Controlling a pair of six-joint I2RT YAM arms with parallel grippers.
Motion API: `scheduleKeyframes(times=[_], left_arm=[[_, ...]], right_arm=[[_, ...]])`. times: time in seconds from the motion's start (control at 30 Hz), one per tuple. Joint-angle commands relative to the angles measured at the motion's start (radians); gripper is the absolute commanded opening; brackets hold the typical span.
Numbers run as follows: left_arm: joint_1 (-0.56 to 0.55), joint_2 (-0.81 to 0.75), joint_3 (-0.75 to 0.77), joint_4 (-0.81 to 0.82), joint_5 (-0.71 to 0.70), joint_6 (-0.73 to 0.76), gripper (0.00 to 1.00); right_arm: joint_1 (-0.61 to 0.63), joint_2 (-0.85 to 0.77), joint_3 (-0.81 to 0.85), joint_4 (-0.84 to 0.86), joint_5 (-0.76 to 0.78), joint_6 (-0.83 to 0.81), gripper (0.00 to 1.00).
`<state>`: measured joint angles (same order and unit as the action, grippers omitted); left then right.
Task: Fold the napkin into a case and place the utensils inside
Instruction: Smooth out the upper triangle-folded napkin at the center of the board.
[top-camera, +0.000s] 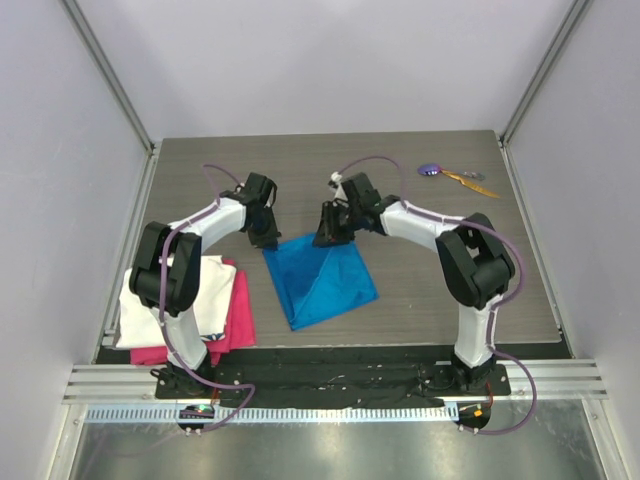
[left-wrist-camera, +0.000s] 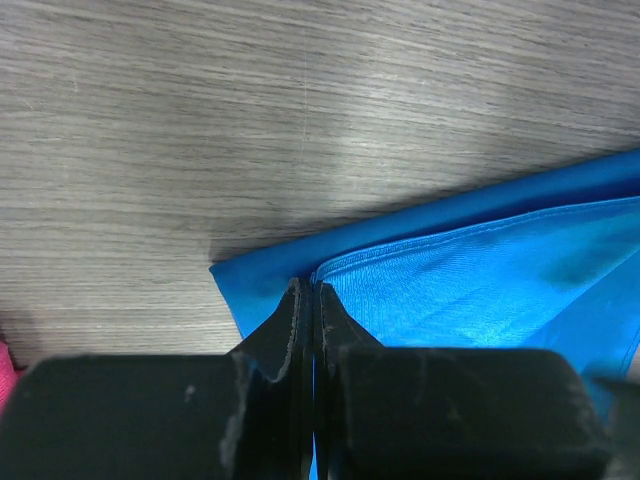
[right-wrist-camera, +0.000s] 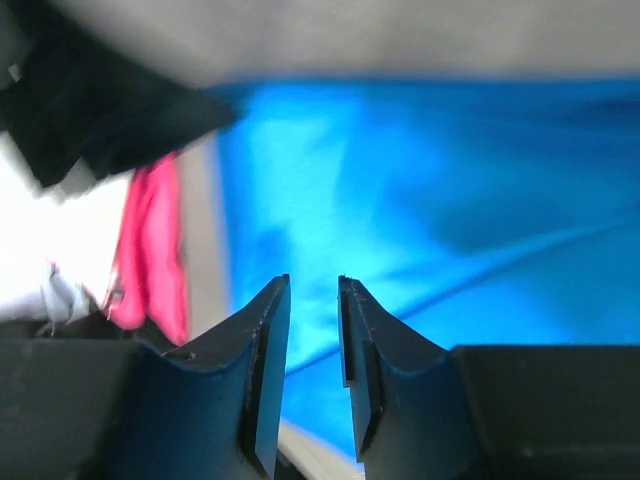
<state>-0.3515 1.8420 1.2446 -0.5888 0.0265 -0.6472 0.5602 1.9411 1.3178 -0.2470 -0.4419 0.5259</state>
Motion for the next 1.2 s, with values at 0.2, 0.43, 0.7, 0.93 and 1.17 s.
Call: scheduleKeyframes(times=[0.2,0.43,0.7,0.93,1.17], left_arm=[[0.019,-0.006,0.012,-0.023,-0.02,-0.006,0.0],[0.028,0.013,0.035,-0.036,-0.02,-0.008,0.0],[0.028,0.0,0.036,-0.046,-0.062,-0.003,0.0],[0.028,0.003,0.041,-0.049,-0.059,-0.008,0.0],[0.032,-0.003,0.046,-0.06,-0.079,0.0,0.0]], right_arm=[[0.279,-0.145,-0.291,0.281,-0.026,0.186,0.31],[0.311,-0.091,-0.35,0.367,-0.05,0.221,0.29],[0.325,-0.18,-0.312,0.258,0.018,0.166,0.29],[0.379,-0.087,-0.296,0.278,0.041,0.177,0.28],[0.402,-0.08,-0.292,0.19,0.123,0.122,0.28]])
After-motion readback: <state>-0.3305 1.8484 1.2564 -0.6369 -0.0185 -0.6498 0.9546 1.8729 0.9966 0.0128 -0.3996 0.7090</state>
